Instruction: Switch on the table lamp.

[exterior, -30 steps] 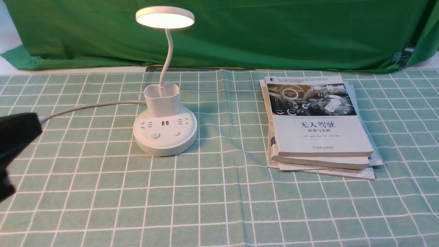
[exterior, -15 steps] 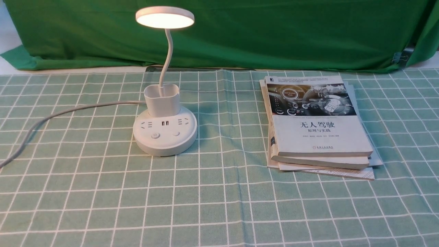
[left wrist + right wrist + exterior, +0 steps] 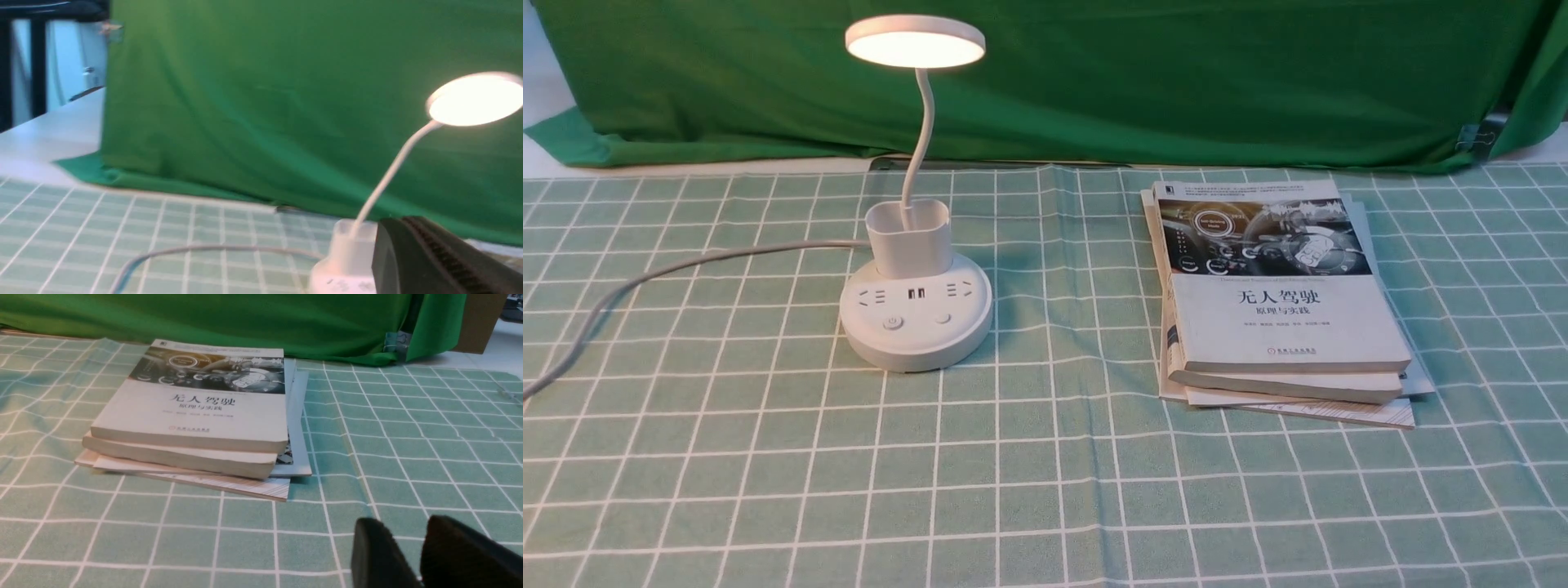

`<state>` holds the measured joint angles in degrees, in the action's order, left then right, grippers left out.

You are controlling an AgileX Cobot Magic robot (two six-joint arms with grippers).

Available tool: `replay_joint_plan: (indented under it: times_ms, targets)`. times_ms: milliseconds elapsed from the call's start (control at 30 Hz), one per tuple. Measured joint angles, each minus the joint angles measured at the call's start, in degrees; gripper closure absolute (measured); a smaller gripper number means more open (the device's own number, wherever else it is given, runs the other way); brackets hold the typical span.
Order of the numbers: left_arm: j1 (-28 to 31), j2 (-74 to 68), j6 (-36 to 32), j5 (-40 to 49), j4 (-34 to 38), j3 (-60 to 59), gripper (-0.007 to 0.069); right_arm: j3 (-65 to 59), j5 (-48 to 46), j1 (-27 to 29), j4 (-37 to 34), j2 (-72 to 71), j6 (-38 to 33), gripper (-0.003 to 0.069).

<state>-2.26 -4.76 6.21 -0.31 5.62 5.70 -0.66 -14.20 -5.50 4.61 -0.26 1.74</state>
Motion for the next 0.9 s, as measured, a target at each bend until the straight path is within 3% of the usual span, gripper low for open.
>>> replay_joint_plan:
  times_ms: [133, 300, 733, 900]
  targets:
    - [1.85, 3.45, 0.0, 0.31, 0.0, -5.44, 0.0623, 0.0, 0.0, 0.0, 0.0, 0.0, 0.0, 0.0421]
    - [0.82, 4.69, 0.0, 12.6, 0.0, -5.99, 0.0623, 0.0, -0.02, 0.0, 0.0, 0.0, 0.0, 0.0421]
    - [0.36, 4.9, -0.35, 13.35, -0.07, -5.99, 0.0623, 0.0, 0.03, 0.0, 0.0, 0.0, 0.0, 0.0421]
    - [0.36, 4.9, -6.65, 13.35, -0.23, -5.99, 0.0623, 0.0, 0.03, 0.0, 0.0, 0.0, 0.0, 0.0421]
